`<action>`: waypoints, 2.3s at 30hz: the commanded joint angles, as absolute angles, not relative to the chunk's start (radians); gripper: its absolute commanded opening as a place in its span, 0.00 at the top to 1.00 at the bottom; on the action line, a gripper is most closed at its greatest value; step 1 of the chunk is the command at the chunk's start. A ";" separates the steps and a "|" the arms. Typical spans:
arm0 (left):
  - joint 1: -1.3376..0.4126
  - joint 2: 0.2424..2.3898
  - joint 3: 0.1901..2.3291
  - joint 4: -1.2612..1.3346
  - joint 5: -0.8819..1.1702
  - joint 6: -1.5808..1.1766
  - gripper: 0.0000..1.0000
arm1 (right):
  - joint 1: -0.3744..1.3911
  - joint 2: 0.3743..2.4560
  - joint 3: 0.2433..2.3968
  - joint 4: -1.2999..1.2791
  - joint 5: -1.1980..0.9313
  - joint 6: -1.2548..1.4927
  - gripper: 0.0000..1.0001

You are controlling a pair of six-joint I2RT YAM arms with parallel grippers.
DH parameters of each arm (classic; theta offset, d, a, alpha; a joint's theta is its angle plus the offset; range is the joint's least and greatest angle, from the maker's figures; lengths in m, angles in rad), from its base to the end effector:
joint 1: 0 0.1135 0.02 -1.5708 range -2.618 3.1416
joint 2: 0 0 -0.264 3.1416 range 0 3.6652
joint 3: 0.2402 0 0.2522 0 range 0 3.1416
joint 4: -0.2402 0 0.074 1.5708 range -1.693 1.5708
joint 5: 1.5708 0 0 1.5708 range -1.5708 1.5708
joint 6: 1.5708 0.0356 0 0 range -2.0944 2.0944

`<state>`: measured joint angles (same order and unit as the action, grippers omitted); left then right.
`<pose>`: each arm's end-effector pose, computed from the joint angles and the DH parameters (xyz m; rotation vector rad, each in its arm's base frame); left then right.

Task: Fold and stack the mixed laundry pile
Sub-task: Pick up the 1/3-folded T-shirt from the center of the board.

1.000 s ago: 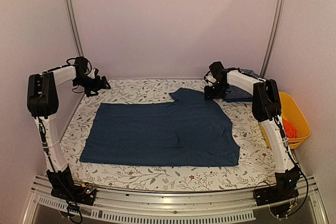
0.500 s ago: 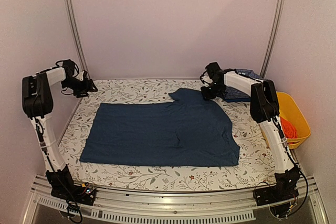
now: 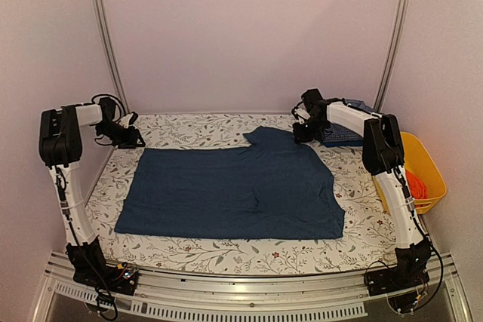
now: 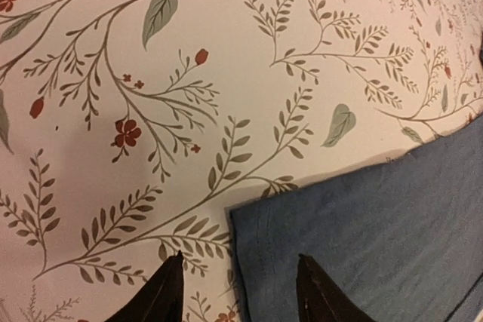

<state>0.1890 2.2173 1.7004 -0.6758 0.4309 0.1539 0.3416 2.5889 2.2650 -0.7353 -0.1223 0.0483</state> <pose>0.4555 0.0720 0.1565 0.0647 2.6598 -0.4865 0.5163 0.1882 0.1357 -0.4289 2.6133 0.2932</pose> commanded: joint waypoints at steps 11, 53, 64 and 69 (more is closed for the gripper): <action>0.122 2.372 1.809 -0.690 0.416 0.286 0.55 | 0.334 2.548 2.242 -0.804 -0.121 0.052 1.00; 0.109 2.365 1.783 -0.713 0.398 0.316 0.79 | 0.320 2.515 2.223 -0.825 -0.114 0.055 1.00; 0.123 2.337 1.798 -0.698 0.410 0.267 1.00 | 0.315 2.486 2.221 -0.818 -0.112 0.063 1.00; 0.129 2.271 1.793 -0.667 0.445 0.242 1.00 | 0.308 2.440 2.209 -0.813 -0.111 0.081 1.00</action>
<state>0.1234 2.3337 1.7863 -0.6785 0.4103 0.2714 0.3248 2.5412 2.2269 -0.8085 -0.1253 0.0605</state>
